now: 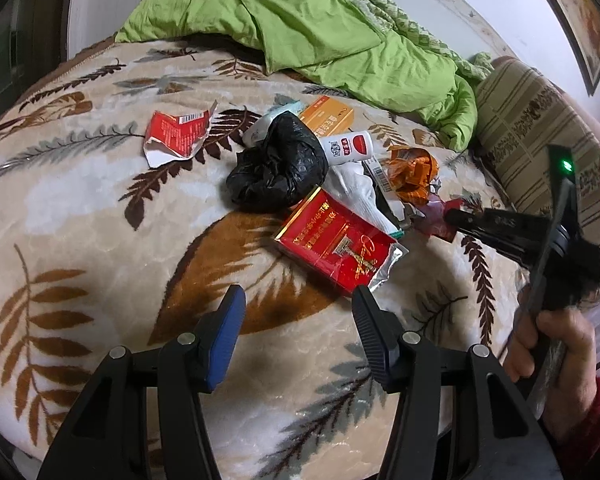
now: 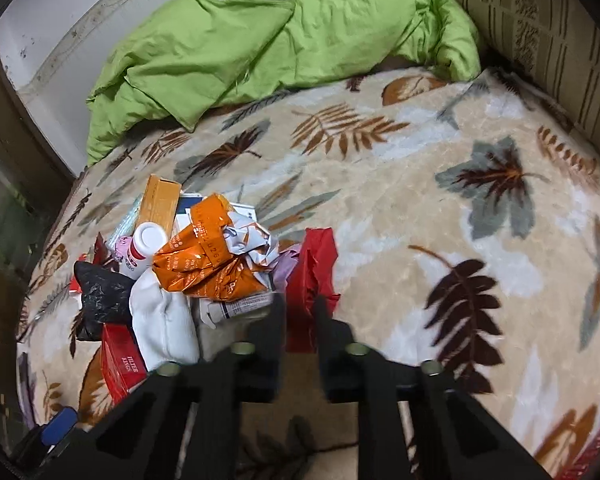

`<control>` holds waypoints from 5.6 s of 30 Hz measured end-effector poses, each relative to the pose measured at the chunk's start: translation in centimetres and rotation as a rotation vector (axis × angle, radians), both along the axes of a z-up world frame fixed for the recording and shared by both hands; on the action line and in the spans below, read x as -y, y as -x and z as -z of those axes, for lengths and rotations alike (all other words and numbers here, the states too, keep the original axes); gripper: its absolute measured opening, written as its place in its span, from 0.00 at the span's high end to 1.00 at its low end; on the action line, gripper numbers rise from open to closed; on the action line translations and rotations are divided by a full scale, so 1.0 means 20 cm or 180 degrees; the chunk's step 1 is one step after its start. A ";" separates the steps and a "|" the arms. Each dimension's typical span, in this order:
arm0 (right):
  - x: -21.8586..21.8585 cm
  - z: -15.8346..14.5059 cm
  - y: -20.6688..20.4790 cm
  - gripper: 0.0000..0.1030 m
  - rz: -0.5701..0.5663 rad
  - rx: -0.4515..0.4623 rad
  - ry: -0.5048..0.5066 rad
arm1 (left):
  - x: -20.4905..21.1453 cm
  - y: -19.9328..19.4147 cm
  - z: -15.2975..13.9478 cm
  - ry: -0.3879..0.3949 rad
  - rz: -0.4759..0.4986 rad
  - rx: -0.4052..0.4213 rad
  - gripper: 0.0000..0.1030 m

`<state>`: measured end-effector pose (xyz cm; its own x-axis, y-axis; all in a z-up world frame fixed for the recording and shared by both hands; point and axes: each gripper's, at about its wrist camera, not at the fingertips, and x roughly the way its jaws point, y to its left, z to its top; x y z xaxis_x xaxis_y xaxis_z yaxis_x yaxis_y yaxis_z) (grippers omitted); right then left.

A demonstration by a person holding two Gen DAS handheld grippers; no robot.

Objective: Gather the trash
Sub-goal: 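Reach the left tool to the red cigarette pack and close on it, then carry the red pack with the left tool and drop it into the red basket, then move the left tool back to the black plastic bag and grasp it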

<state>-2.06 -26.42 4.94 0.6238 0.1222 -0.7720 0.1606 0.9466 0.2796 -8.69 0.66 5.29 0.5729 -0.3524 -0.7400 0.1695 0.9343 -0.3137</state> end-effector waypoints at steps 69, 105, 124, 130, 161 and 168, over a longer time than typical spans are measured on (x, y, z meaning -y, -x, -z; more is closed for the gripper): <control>-0.05 -0.25 0.49 0.94 -0.0140 0.0976 -0.0058 | 0.21 -0.06 0.03 -0.0257 0.0009 0.0107 0.40; 0.57 -0.40 1.34 0.94 0.0475 0.0912 -0.0538 | 0.99 0.46 -0.46 -0.0177 0.1762 0.0885 0.40; 1.14 -0.32 1.90 0.94 0.1683 0.0754 -0.0481 | 1.89 0.80 -0.30 -0.0069 0.3264 0.0131 0.29; 1.21 -0.33 1.92 0.93 0.1860 0.0743 -0.0398 | 1.87 0.79 -0.30 -0.0122 0.3179 0.0139 0.22; 0.09 -0.19 0.77 0.64 -0.0287 0.0392 -0.0428 | 0.08 -0.20 -0.11 -0.0264 0.0065 0.0111 0.20; 0.02 -0.12 0.71 0.62 -0.0423 0.0287 -0.0405 | -0.04 -0.52 0.05 0.0316 -0.0249 -0.0285 0.20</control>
